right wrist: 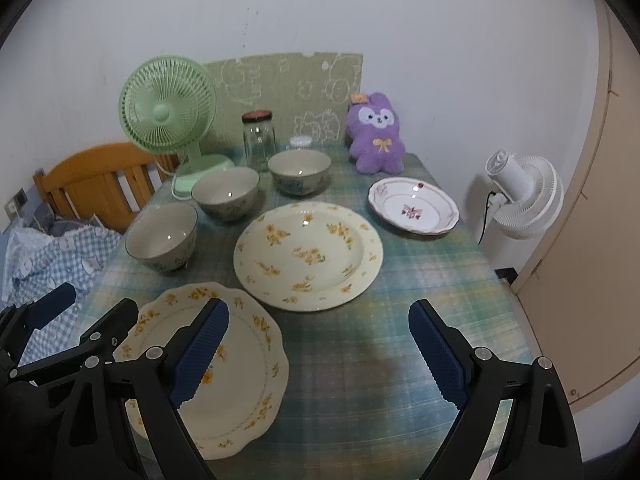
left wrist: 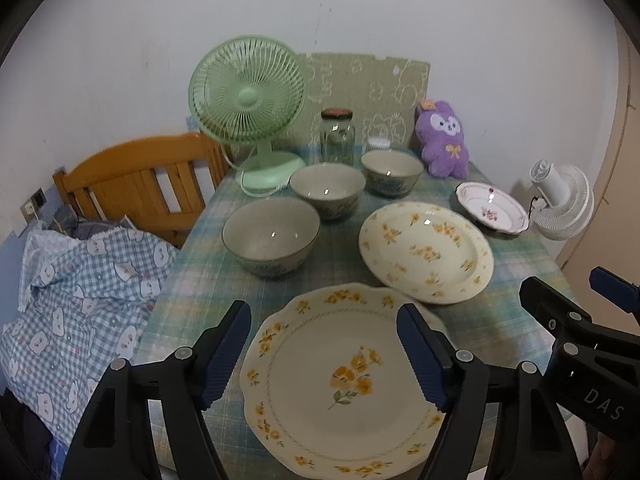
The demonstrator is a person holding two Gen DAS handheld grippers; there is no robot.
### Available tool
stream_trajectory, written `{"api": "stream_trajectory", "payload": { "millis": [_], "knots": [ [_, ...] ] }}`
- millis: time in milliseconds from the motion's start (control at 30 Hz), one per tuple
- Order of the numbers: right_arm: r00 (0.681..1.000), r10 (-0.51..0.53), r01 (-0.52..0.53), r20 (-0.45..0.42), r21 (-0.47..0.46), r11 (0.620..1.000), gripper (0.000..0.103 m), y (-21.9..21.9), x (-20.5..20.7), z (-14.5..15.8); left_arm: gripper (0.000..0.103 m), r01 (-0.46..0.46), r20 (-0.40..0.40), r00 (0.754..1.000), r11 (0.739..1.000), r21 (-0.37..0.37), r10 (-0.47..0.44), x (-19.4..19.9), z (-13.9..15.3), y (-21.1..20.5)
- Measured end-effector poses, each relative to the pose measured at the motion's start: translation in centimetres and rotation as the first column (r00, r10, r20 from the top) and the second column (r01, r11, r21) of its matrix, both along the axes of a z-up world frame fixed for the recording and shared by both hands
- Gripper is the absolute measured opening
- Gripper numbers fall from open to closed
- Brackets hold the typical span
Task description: Organize plates and bowls
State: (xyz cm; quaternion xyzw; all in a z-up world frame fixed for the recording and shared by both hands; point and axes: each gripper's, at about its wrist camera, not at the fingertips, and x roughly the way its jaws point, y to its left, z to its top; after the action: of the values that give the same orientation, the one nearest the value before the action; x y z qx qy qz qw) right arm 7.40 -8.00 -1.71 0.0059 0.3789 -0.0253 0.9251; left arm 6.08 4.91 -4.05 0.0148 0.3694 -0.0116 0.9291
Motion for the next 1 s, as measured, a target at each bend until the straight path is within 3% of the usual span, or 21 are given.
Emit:
{"api": "stream_trajectory", "payload": {
  "millis": [400,1000],
  "knots": [
    [0.994,0.016,-0.016,-0.107,0.0,1.0,0.089,2.8,2.2,-4.2,0.069,-0.021,-0.115,0.993,1.0,0.01,0.022,1.6,-4.1,2.0],
    [0.974,-0.013,0.009,-0.226,-0.019,1.0,0.082,5.1,4.7,-8.9,0.063,-0.045,-0.22,0.974,0.998,0.034,0.051,3.9,-8.5,4.4]
  ]
}}
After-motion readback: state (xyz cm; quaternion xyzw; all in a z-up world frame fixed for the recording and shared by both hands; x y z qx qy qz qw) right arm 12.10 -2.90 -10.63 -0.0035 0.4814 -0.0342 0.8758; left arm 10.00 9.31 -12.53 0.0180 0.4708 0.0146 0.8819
